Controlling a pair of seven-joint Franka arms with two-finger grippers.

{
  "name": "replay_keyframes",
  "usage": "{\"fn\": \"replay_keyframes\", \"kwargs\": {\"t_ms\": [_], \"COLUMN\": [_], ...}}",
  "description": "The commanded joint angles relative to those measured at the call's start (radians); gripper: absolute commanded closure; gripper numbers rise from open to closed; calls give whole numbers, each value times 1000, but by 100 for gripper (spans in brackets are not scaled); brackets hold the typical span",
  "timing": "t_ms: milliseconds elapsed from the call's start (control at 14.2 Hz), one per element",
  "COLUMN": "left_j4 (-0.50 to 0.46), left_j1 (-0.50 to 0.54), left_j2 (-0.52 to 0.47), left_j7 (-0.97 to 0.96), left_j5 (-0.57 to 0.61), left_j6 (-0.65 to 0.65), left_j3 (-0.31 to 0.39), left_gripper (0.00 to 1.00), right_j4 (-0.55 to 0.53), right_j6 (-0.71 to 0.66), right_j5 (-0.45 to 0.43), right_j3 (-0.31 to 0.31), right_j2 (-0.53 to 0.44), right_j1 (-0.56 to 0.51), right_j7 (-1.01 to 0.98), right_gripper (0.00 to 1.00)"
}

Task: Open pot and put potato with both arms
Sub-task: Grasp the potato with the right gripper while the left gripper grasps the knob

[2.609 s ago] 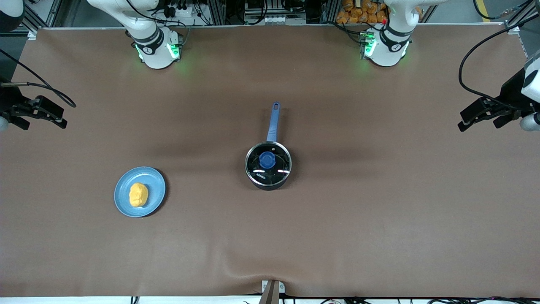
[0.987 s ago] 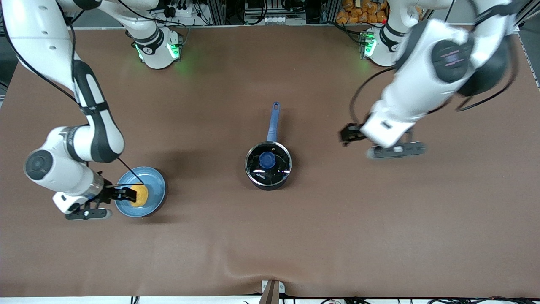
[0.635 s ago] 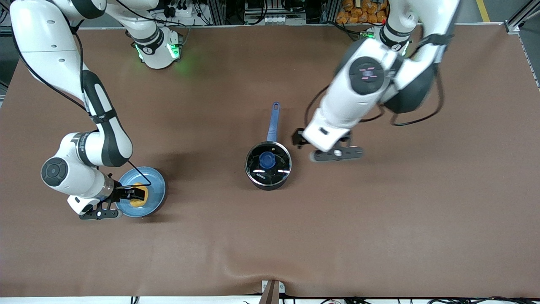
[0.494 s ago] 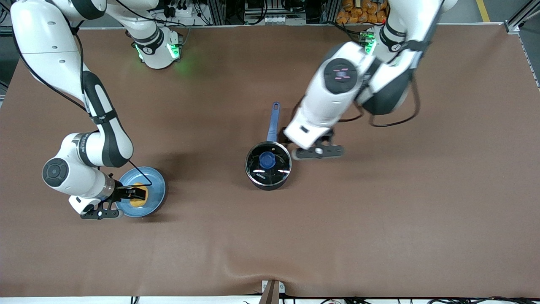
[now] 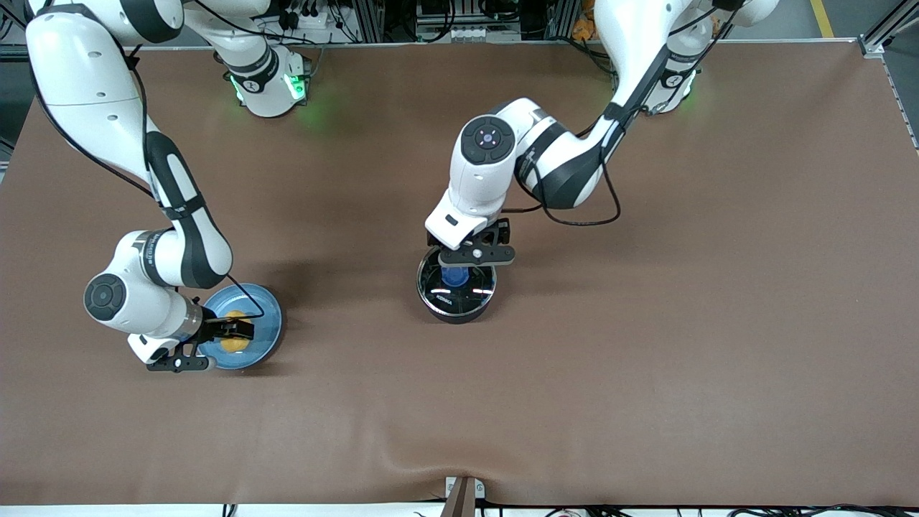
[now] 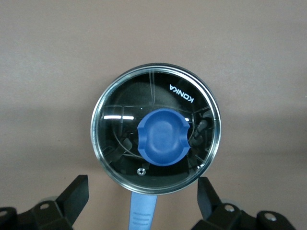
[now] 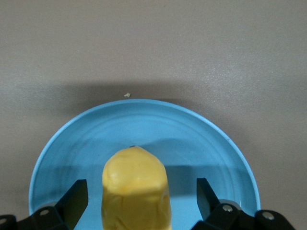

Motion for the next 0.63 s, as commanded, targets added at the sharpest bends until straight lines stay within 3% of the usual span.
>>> {"fn": "replay_keyframes", "kwargs": {"t_ms": [0,282,564], "left_j4": [41,42,42], "left_j1": [-32,-66,-82], "left_j2": [43,76,103], "left_j7": [-18,-22,-22], "left_j5": [29,39,40], "left_j6": [20,54,103], "left_j3": [23,60,78], "left_gripper": [0,0,0], "right_j4": [-3,-2,4], "right_j6": [8,4,-1], "right_j5": [15,15,15], "right_j3": [3,3,3], "right_j2": [-1,-1,-5], "right_j1": [-5,-6,-2], "right_j7": [-9,-9,-9], "right_gripper": [15,61,80]}}
